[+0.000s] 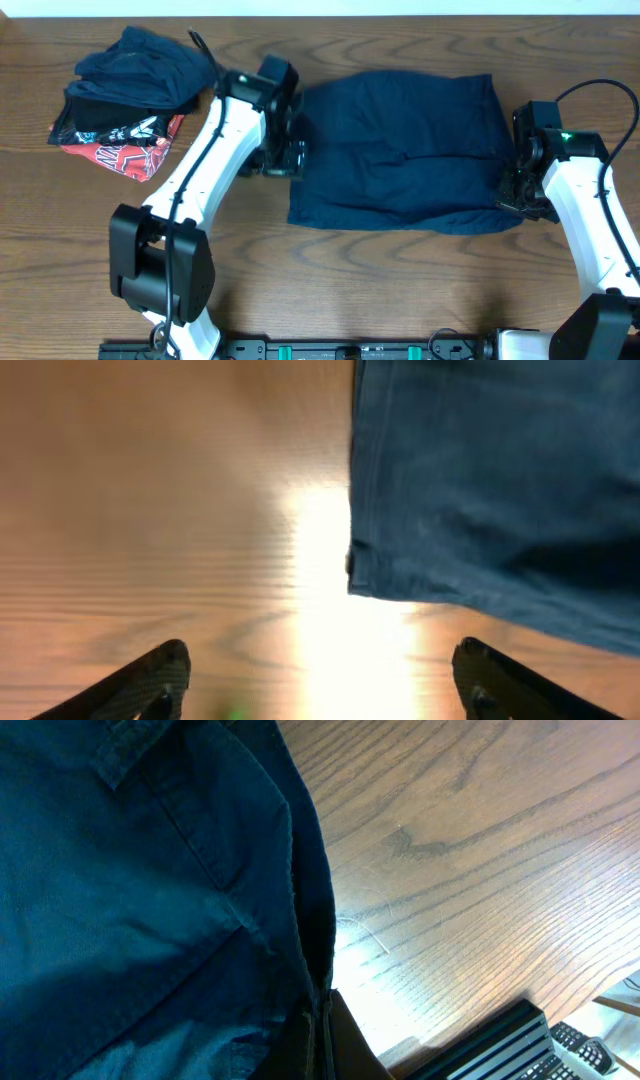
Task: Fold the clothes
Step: 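Grasp the lower-left corner of the shorts with the left gripper, then lift the shorts with both grippers and stretch them between the grippers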
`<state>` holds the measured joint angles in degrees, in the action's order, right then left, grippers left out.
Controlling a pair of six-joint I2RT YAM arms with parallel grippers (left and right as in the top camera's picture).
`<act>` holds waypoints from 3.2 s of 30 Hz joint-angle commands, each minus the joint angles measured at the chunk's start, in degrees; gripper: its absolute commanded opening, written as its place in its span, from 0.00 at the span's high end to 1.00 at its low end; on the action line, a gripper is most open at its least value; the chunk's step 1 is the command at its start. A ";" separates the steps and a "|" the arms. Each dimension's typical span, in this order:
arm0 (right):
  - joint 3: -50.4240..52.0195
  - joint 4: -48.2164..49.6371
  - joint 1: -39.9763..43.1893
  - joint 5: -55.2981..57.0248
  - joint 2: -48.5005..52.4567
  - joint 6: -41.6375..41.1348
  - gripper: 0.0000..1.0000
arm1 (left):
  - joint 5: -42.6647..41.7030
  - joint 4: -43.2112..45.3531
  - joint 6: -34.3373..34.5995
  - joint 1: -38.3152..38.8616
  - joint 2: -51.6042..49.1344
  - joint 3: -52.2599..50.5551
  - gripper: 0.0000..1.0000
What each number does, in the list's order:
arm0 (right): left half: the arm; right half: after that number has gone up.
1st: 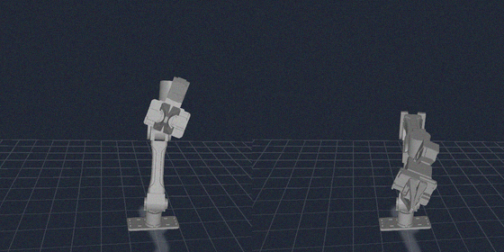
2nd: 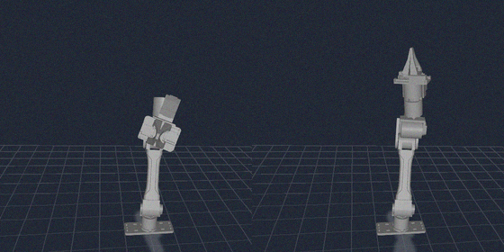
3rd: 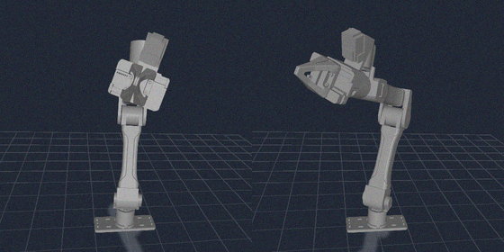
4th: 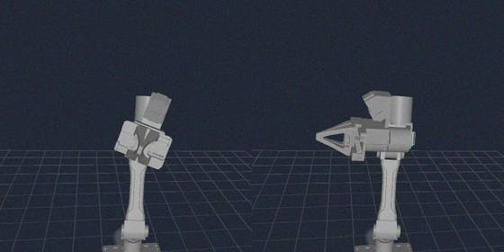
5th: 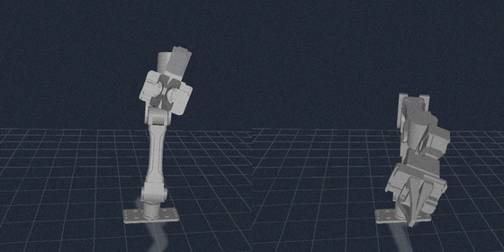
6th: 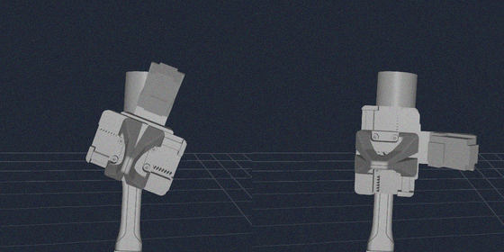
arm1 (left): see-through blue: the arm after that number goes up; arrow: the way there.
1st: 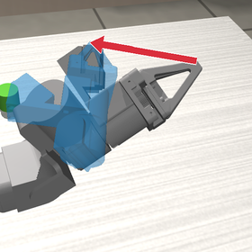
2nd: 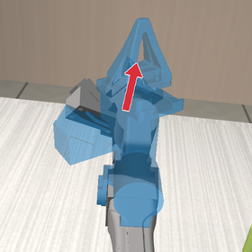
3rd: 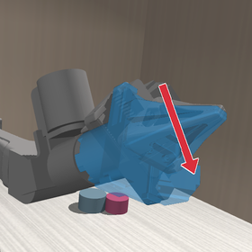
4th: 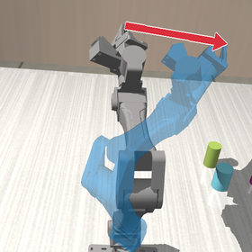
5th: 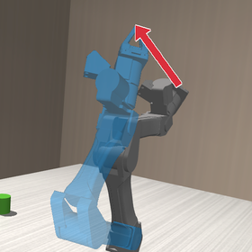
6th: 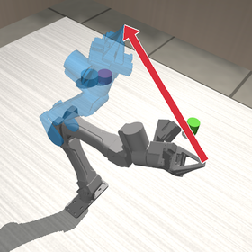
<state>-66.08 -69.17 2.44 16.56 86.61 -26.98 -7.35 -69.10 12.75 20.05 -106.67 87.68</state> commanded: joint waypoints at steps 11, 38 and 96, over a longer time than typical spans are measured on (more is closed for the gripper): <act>-0.11 0.17 -0.20 1.44 -0.13 -0.31 0.99 | -8.41 18.08 20.39 4.61 5.79 -20.59 0.14; -0.11 -0.07 -0.20 1.42 -0.13 -0.13 0.99 | -7.58 39.52 42.27 6.67 6.36 -33.16 0.63; -0.66 70.95 -0.26 -18.53 -4.28 4.04 0.99 | 3.28 81.94 12.39 -8.81 19.23 -19.43 0.94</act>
<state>-65.95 -0.30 2.24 -0.95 80.90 -19.64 -4.08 12.49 26.46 12.36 -84.49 62.85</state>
